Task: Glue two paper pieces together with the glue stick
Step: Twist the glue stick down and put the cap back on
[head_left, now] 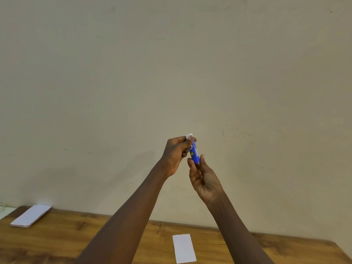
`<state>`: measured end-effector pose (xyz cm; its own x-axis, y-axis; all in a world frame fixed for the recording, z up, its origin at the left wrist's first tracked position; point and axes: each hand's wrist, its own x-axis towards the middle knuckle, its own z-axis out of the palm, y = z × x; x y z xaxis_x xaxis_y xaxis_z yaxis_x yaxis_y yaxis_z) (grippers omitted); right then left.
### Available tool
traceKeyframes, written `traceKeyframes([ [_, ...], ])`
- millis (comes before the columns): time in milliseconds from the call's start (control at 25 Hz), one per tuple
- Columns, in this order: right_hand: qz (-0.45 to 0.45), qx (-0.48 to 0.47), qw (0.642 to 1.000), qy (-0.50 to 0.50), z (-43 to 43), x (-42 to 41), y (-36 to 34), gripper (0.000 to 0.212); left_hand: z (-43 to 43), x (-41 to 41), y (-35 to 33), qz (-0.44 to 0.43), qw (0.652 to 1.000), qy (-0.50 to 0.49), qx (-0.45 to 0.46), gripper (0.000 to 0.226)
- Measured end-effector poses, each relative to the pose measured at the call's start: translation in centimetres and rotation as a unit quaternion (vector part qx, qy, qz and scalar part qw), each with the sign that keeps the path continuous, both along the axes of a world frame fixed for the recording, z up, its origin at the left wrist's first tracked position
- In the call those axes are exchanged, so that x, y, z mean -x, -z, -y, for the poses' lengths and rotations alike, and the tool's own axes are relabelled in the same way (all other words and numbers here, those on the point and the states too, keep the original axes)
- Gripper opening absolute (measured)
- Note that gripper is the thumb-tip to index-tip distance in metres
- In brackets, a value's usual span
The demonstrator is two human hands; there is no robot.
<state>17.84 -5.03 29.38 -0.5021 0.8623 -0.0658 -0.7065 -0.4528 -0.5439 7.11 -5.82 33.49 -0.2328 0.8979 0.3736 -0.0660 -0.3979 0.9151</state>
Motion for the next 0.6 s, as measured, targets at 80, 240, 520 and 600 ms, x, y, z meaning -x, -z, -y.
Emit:
traceKeyframes([
  [80,-0.013,-0.003,1.000,0.008,0.04,0.08,0.02,0.024,0.01,0.02,0.03,0.003,1.000,-0.001,0.000,0.021],
  [240,-0.040,-0.041,0.997,0.051,0.04,0.14,0.36,0.008,-0.04,-0.12,-0.10,-0.007,1.000,0.001,0.004,0.021],
  [520,-0.021,-0.028,0.999,0.010,-0.06,-0.25,0.52,0.044,0.05,-0.30,0.07,-0.003,1.000,0.000,0.004,0.020],
  [600,-0.023,-0.004,1.000,-0.012,-0.11,-0.40,0.45,0.050,0.10,-0.35,0.18,-0.011,1.000,0.000,0.005,0.020],
])
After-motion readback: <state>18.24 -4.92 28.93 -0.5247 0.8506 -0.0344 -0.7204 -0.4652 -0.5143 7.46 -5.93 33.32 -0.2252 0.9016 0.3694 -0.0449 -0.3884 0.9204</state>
